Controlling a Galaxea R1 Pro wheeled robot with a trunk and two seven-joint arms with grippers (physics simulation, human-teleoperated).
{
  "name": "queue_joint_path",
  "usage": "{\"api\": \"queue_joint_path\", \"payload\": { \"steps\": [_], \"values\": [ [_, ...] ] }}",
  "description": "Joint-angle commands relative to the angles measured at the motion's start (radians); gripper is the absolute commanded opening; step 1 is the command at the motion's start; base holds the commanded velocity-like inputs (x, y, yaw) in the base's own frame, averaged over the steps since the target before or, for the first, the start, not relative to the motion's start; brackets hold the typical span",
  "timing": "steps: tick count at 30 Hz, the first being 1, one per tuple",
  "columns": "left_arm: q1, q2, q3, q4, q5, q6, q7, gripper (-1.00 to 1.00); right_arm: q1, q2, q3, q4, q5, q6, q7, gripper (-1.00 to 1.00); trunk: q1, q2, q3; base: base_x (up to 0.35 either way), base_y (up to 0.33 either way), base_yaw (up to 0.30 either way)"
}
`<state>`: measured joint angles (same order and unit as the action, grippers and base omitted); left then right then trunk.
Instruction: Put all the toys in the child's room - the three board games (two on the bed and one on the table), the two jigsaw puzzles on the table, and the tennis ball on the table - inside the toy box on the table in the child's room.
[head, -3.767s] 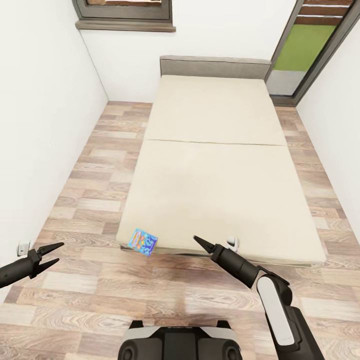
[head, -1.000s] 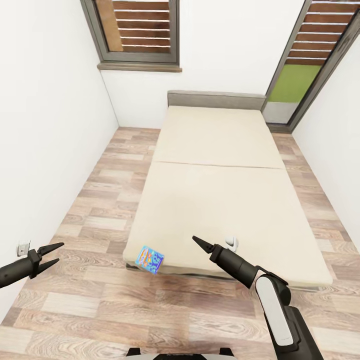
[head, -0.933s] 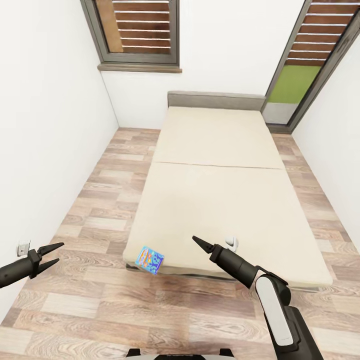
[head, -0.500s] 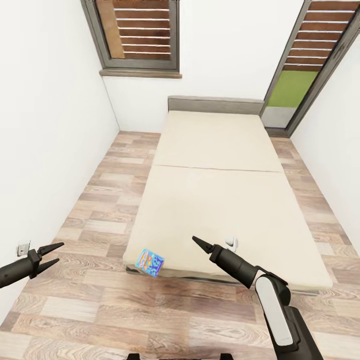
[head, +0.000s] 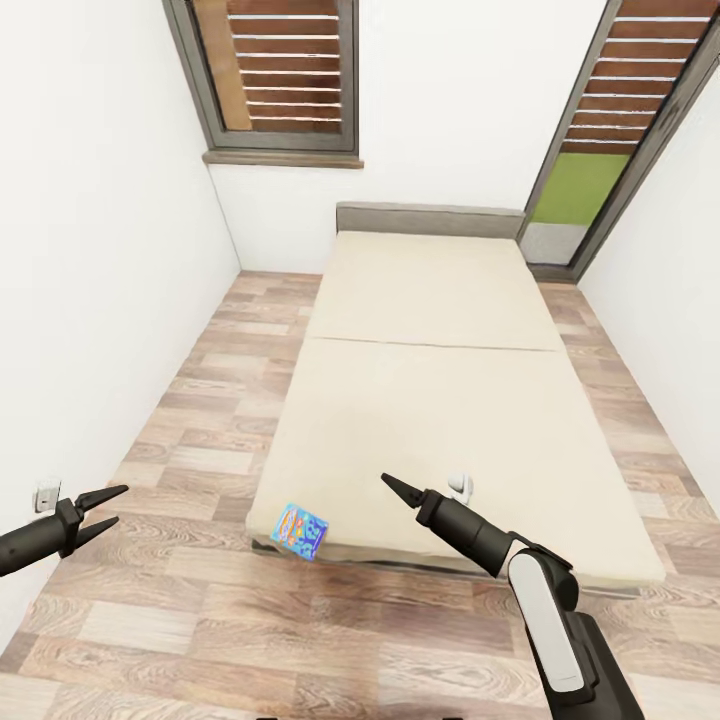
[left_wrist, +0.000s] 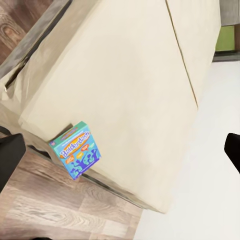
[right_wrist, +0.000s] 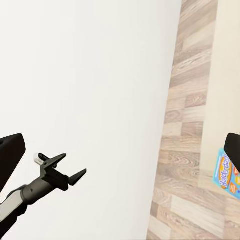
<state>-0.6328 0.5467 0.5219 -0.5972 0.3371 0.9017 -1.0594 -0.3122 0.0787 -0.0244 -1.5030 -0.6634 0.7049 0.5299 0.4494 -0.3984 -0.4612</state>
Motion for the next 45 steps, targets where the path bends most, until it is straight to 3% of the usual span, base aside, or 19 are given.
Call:
{"api": "queue_joint_path", "payload": {
  "steps": [1,45],
  "values": [
    [-0.001,0.000,0.001,0.001,0.000,0.005,-0.002,1.00,-0.001,0.001,-0.001,0.000,-0.002,0.007,0.002,1.00,0.001,-0.002,0.000,0.000,0.000,0.000],
    [-0.001,-0.002,0.001,0.001,0.000,0.005,0.001,1.00,-0.001,0.001,0.004,0.000,-0.002,-0.007,0.000,1.00,0.001,-0.002,0.073,0.000,0.000,0.000]
  ]
}}
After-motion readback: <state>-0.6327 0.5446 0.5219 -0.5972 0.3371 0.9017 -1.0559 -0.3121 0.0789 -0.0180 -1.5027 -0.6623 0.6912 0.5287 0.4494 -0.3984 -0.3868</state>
